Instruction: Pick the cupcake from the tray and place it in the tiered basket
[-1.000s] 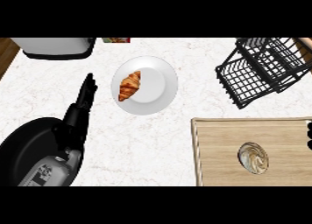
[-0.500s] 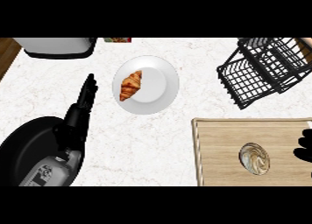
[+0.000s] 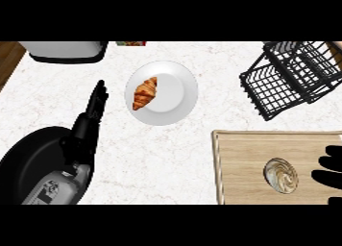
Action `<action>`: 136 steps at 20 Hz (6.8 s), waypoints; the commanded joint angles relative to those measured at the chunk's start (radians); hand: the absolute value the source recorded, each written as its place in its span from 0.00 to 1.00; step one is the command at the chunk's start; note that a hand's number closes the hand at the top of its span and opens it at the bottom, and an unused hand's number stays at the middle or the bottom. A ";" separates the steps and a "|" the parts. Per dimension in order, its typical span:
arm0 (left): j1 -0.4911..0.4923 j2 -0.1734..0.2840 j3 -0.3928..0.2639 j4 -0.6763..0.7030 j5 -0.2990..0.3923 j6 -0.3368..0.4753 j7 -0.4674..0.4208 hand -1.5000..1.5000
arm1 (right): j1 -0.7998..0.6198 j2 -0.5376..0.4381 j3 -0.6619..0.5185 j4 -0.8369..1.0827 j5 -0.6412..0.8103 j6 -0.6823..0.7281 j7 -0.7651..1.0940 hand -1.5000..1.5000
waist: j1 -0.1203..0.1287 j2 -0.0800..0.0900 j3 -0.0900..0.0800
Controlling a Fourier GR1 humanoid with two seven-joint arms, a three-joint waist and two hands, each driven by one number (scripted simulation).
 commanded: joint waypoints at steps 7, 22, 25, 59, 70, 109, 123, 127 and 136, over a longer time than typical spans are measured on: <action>-0.022 -0.004 0.003 0.008 -0.011 -0.010 0.018 0.50 | -0.074 0.055 -0.023 -0.057 0.110 0.206 -0.138 0.00 | 0.008 0.003 0.000; -0.015 -0.041 -0.008 0.037 -0.025 -0.016 -0.011 0.50 | -0.029 0.080 0.100 -0.010 0.332 0.152 -0.179 0.00 | 0.023 0.016 0.001; -0.023 -0.033 0.001 -0.002 -0.027 -0.002 0.020 0.50 | -0.007 0.072 0.111 -0.022 0.346 0.135 -0.223 0.00 | 0.016 0.007 0.003; -0.022 -0.061 0.031 0.025 -0.055 -0.005 0.028 0.50 | 0.144 -0.223 0.686 0.348 1.077 -0.636 -0.894 0.00 | -0.014 -0.002 -0.004; -0.013 -0.054 0.075 -0.019 -0.082 -0.054 0.079 0.50 | 0.074 -0.114 0.753 0.892 1.231 -0.993 -1.235 0.00 | -0.026 -0.011 -0.010; 0.093 -0.091 0.142 -0.051 -0.136 -0.114 0.050 0.50 | 0.109 0.135 0.210 0.118 1.298 -0.628 -0.050 1.00 | -0.044 -0.018 -0.012; 0.145 -0.127 0.140 -0.042 -0.170 -0.139 -0.010 0.50 | -0.336 0.281 -0.045 0.281 0.940 -0.346 0.258 1.00 | -0.028 -0.016 -0.012; 0.024 -0.102 0.219 -0.001 -0.151 -0.186 0.068 0.50 | -0.463 0.190 0.014 0.455 1.018 -0.431 0.222 1.00 | -0.025 -0.012 -0.011; -0.004 -0.154 0.199 -0.053 -0.224 -0.158 0.151 0.50 | -0.460 0.087 0.075 0.678 1.145 -0.611 0.032 1.00 | -0.031 -0.014 -0.010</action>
